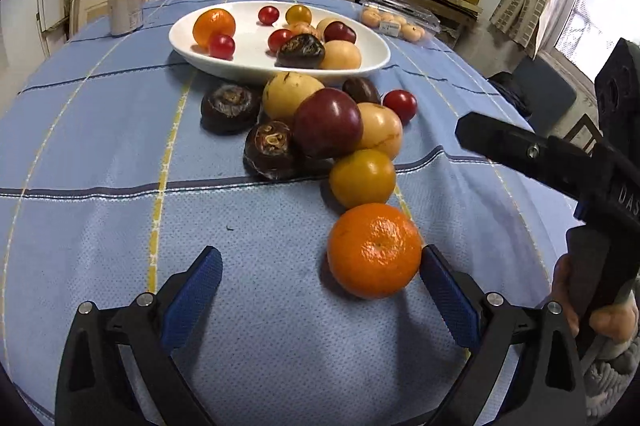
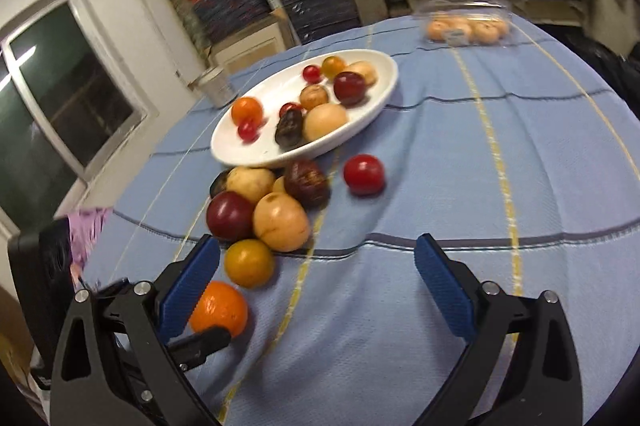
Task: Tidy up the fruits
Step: 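Grasp another tangerine with the left tool while the right tool grasps a red tomato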
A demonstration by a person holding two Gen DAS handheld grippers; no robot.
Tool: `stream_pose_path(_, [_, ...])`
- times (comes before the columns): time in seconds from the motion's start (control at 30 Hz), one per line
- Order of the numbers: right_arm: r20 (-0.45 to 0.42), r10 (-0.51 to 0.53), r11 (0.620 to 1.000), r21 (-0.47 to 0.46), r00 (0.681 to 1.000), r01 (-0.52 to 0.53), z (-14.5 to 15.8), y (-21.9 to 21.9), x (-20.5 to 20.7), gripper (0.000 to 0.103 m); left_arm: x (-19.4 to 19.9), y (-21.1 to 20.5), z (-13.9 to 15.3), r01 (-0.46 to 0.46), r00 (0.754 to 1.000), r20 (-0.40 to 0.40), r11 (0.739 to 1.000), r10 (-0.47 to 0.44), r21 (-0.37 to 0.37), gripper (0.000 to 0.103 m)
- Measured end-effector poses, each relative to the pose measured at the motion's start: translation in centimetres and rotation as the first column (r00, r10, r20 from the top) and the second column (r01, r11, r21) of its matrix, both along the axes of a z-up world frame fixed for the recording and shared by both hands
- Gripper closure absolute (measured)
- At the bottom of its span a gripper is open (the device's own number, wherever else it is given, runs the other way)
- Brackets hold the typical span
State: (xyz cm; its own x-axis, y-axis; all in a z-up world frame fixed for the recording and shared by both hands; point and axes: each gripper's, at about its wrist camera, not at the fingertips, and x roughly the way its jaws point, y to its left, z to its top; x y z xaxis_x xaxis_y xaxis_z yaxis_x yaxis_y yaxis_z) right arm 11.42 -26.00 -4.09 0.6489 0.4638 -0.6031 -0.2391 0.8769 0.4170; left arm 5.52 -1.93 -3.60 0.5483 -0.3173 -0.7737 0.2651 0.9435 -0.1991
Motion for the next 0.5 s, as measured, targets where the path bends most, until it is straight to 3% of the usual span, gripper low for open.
stream_pose_path(0.1, [-0.105, -0.028, 0.984, 0.174, 0.994, 0.046, -0.9, -2.5, 2.6, 0.007, 0.0, -0.4, -0.1, 0.004, 1.0, 0.0, 1.0, -0.004, 0.027, 0.003])
stream_pose_path(0.17, [-0.154, -0.036, 0.97, 0.23, 0.987, 0.072, -1.3, -3.6, 4.0, 0.007, 0.0, -0.5, -0.2, 0.005, 1.0, -0.001, 0.999, -0.005, 0.038, 0.003])
stream_pose_path(0.27, [-0.172, -0.042, 0.98, 0.184, 0.984, 0.074, -1.3, -3.4, 5.6, 0.011, 0.1, -0.8, -0.3, 0.006, 1.0, -0.001, 0.998, -0.006, 0.064, 0.003])
stream_pose_path(0.37, [-0.197, -0.018, 0.987, 0.154, 0.98, 0.05, -1.5, -2.6, 6.5, 0.032, 0.1, -1.4, -0.5, 0.008, 1.0, -0.001, 0.995, -0.008, 0.103, 0.003])
stream_pose_path(0.5, [-0.198, -0.015, 0.992, 0.12, 0.98, 0.04, -1.7, -1.7, 7.5, 0.032, 0.0, -2.1, -0.7, 0.013, 1.0, -0.002, 0.987, -0.013, 0.16, 0.003])
